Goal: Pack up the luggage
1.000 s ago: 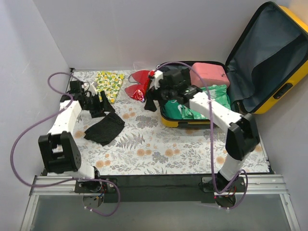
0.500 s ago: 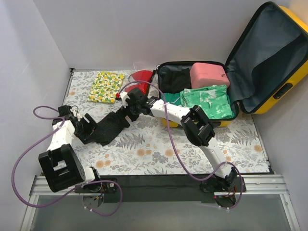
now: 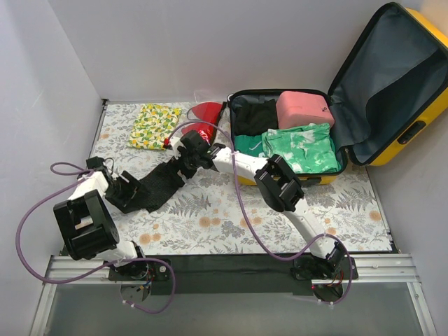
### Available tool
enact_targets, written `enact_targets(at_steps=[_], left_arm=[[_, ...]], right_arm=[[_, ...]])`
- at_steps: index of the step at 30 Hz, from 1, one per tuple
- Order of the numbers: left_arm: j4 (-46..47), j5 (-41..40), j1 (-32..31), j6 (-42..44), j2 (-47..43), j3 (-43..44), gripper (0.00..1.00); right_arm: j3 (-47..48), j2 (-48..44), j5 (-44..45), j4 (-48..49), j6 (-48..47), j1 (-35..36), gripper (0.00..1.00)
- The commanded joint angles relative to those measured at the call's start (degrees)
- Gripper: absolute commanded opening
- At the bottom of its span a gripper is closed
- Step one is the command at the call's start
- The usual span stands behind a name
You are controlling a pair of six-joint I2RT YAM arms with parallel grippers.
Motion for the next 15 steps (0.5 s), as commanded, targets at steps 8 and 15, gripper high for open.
enact_targets(at_steps=[8,15], left_arm=[[6.86,4.23,-0.44,-1.86,2.34,-2.56,0.51],[12.48,8.10,-6.58,-1.95,-0.56,-0.99,0.00]], right_arm=[[4.48,3.51,-1.30,2.49,1.71,2.62,0.51],[5.63,-0.87,2.39,1.87,-1.01,1.48,0.01]])
